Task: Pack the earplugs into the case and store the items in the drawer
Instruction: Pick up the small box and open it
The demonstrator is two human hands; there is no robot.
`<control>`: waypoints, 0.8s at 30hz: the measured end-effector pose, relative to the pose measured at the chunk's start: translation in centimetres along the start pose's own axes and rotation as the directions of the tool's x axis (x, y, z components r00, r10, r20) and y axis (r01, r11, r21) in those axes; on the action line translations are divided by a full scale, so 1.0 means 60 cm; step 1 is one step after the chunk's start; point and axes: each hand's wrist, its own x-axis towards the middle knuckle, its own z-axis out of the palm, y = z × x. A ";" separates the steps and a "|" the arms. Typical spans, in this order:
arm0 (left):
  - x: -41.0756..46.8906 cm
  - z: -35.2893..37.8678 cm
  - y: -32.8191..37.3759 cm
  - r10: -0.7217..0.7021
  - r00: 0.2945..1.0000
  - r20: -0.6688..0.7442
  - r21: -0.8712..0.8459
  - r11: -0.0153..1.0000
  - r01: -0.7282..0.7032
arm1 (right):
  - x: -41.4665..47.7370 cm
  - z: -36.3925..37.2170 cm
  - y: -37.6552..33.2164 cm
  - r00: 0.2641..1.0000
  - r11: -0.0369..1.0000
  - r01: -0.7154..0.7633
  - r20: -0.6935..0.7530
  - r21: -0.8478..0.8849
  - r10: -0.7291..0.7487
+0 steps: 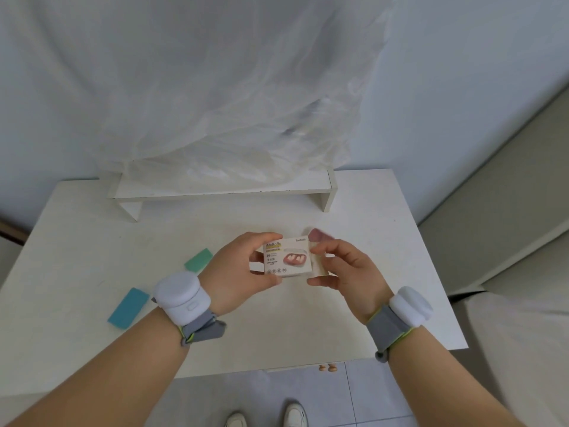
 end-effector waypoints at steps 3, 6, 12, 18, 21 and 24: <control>0.001 -0.004 -0.001 0.002 1.000 -0.023 -0.011 1.000 -0.002 | -0.003 -0.001 0.001 0.998 0.999 -0.041 0.042 0.034 0.040; 0.002 -0.005 0.000 -0.003 1.000 -0.024 0.004 1.000 0.003 | -0.006 -0.005 0.001 0.999 0.997 -0.041 0.022 0.072 0.040; 0.004 -0.006 0.002 -0.010 1.000 -0.029 0.027 1.000 0.011 | -0.006 -0.010 0.007 0.998 0.999 0.019 0.054 -0.031 -0.017; 0.003 -0.002 0.002 -0.026 1.000 -0.008 0.021 0.999 0.026 | -0.002 -0.011 0.005 0.990 0.998 0.046 0.132 -0.033 -0.041; 0.002 0.000 0.004 -0.019 1.000 0.010 0.011 1.000 0.019 | 0.001 -0.012 0.008 0.981 0.998 0.039 0.190 -0.056 -0.028; 0.002 0.003 0.005 -0.001 0.999 0.050 0.006 1.000 0.001 | 0.005 -0.011 0.015 0.976 0.996 0.056 0.216 -0.072 -0.039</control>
